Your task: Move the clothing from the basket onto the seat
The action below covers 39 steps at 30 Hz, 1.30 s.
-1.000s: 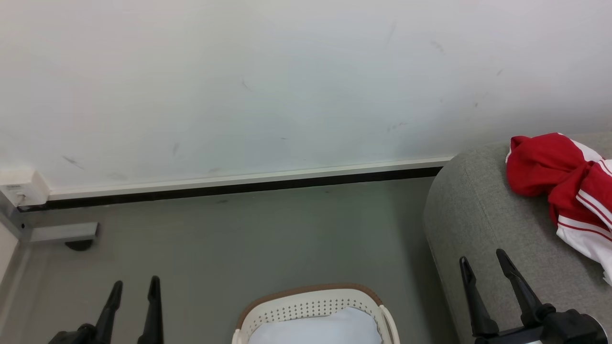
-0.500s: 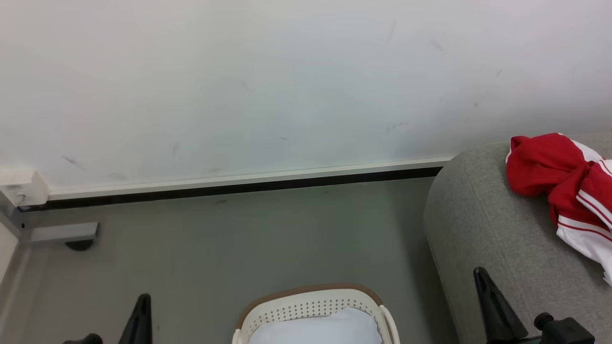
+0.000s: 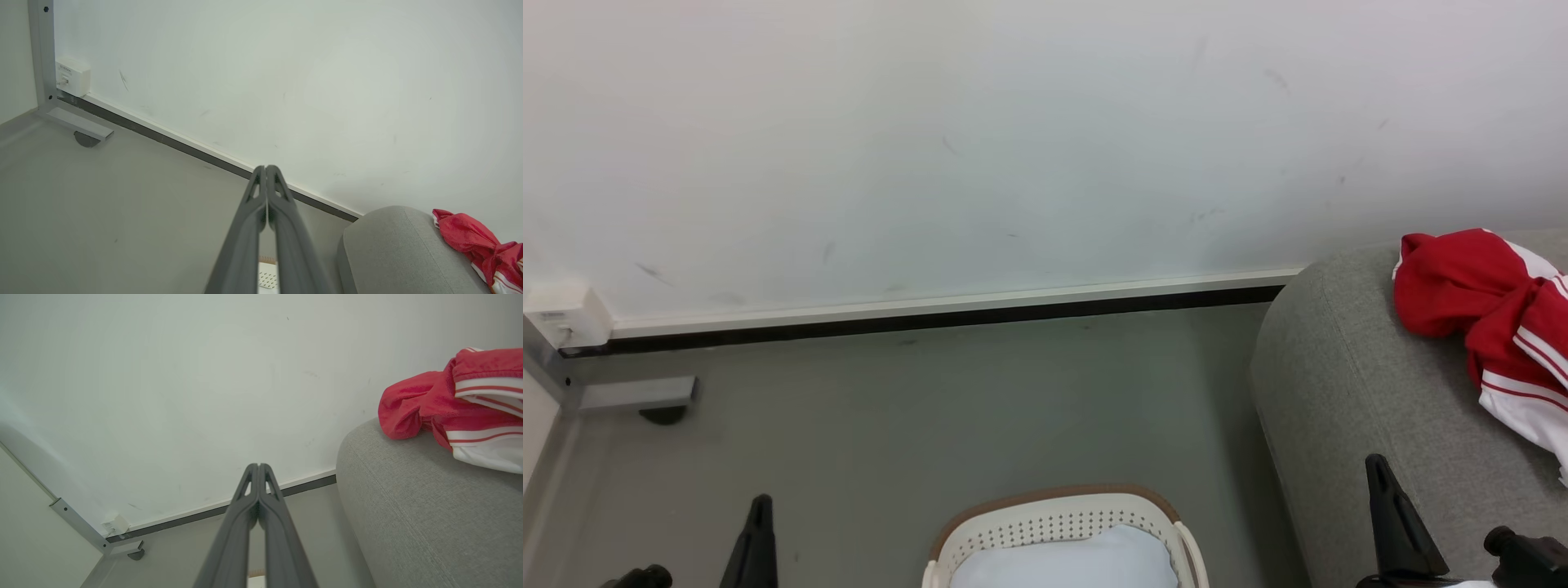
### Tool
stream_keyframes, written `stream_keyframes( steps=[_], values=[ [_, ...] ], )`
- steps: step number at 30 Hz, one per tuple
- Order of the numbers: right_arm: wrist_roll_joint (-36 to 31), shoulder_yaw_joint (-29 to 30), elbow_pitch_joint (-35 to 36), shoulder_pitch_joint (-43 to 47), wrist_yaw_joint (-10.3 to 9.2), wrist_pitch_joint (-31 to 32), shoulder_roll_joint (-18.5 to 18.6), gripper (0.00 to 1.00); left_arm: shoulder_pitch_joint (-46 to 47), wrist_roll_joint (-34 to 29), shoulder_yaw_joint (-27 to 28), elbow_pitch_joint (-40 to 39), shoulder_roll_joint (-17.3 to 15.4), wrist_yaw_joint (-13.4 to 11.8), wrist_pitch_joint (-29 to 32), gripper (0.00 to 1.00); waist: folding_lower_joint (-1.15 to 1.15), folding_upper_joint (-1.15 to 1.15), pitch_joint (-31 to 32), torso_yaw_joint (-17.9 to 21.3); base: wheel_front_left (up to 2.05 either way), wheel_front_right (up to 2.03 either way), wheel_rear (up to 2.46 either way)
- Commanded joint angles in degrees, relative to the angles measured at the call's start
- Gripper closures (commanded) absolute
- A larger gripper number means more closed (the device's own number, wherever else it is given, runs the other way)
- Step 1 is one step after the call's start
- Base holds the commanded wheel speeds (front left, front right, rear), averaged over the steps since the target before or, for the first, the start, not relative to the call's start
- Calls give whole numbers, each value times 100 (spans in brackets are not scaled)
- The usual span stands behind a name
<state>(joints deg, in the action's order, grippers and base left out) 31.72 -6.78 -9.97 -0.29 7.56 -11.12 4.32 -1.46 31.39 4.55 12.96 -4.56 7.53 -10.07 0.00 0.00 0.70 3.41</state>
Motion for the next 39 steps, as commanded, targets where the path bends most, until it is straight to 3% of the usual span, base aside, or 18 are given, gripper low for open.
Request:
stream_keyframes(
  steps=[1, 39],
  values=[
    [271, 56, 47, -188, -2, 42, 65, 100, 149, 285, 29, -64, -24, -1, 59, 100, 0, 0, -1, -5, 0, 0, 0],
    [3193, 416, -158, -400, -6, 652, 156, 100, 480, 3016, 115, 23, 63, -3, 810, 100, 0, 0, -26, -123, 0, 0, 0]
  ],
)
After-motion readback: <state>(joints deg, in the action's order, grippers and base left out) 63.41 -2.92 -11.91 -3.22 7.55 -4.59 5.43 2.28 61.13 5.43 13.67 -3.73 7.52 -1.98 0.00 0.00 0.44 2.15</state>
